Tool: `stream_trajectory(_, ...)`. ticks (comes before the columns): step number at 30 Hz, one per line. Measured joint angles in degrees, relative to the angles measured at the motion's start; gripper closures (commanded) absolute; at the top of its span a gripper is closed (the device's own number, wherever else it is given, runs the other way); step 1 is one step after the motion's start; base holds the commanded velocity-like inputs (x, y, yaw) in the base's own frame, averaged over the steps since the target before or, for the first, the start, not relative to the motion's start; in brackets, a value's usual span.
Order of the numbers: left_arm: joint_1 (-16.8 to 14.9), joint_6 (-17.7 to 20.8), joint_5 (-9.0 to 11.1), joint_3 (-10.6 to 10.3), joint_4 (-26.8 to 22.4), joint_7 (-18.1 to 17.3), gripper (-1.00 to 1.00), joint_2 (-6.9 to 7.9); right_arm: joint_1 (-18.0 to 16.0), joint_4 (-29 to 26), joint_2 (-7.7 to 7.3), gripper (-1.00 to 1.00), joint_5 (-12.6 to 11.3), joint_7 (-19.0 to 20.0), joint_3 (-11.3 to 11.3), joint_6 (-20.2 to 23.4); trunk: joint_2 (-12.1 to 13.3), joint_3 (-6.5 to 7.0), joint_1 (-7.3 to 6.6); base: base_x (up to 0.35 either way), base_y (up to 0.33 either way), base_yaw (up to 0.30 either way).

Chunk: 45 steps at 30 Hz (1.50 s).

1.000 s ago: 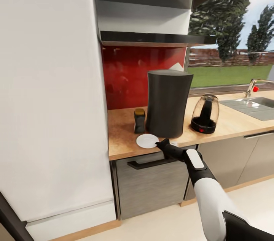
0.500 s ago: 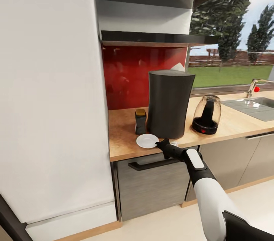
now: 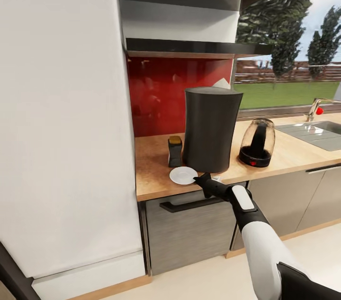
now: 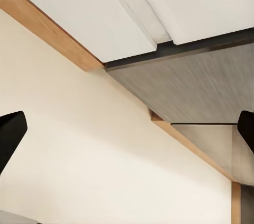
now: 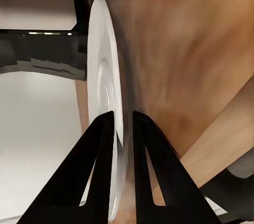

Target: Set up a coffee station on the kitchen countertop: keep the coffee maker on the countertop, move the bottle of coffee from the kitchen shelf to the counter next to the coffee maker, place a paper coffee filter on top of the coffee maker, put the saucer next to the coffee maker with the coffee cup on the saucer, and place the electric kettle next to the coffee maker.

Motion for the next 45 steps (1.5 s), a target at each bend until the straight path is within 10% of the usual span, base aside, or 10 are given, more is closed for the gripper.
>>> stream_trajectory(41, 0.0, 0.0, 0.0, 0.1, 0.0, 0.0, -1.0, -0.03, 0.0, 0.0, 0.06, 1.0, -2.0, 0.1, 0.0, -0.3, 0.0, -0.75, -0.01, 0.0, 0.0, 0.0)
stream_trajectory(42, 0.0, 0.0, 0.0, 0.1, 0.0, 0.0, -1.0, -0.02, 0.0, 0.0, 0.05, -1.0, -2.1, 0.2, 0.0, -0.3, 0.0, -0.75, -0.01, 0.0, 0.0, 0.0)
stream_trajectory(45, 0.0, 0.0, 0.0, 0.1, 0.1, 0.0, -1.0, -0.01, 0.0, 0.2, 0.0, -1.0, -2.0, 0.4, -0.1, -0.2, 0.0, -0.76, -0.01, 0.0, 0.0, 0.0)
